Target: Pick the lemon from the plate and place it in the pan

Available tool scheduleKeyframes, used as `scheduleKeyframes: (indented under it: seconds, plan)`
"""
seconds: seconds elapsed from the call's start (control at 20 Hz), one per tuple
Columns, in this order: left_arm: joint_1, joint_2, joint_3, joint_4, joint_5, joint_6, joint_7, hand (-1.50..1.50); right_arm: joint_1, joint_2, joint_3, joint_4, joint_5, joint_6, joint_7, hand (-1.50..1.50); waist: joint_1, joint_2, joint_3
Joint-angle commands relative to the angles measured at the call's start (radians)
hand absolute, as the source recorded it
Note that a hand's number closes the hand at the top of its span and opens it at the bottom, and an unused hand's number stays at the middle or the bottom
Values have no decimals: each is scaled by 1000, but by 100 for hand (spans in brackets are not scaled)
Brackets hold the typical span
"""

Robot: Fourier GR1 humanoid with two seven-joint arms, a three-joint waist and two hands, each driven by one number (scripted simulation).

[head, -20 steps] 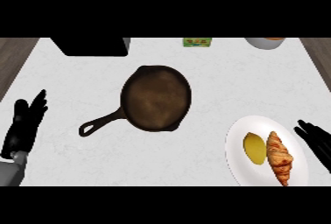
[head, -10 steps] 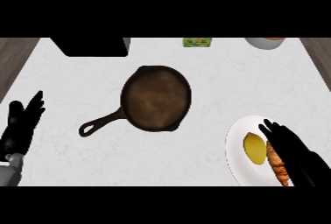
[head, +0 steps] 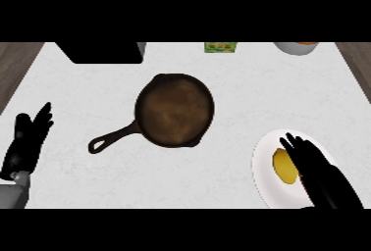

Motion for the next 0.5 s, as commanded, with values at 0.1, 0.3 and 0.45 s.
scheduleKeyframes:
  seconds: [0.1,0.3,0.45]
  plan:
    - [10,-30,63,-20,-59,-35,6,0,-8,60,-9,39,61,6,-30,-150,0,0,0]
    - [44,-89,66,-38,-97,-26,-3,0,-34,69,-52,76,45,29,-78,-150,1,0,0]
    - [-39,-65,131,58,-83,-94,-14,0,-14,89,-72,111,52,-13,-110,-150,-3,0,0]
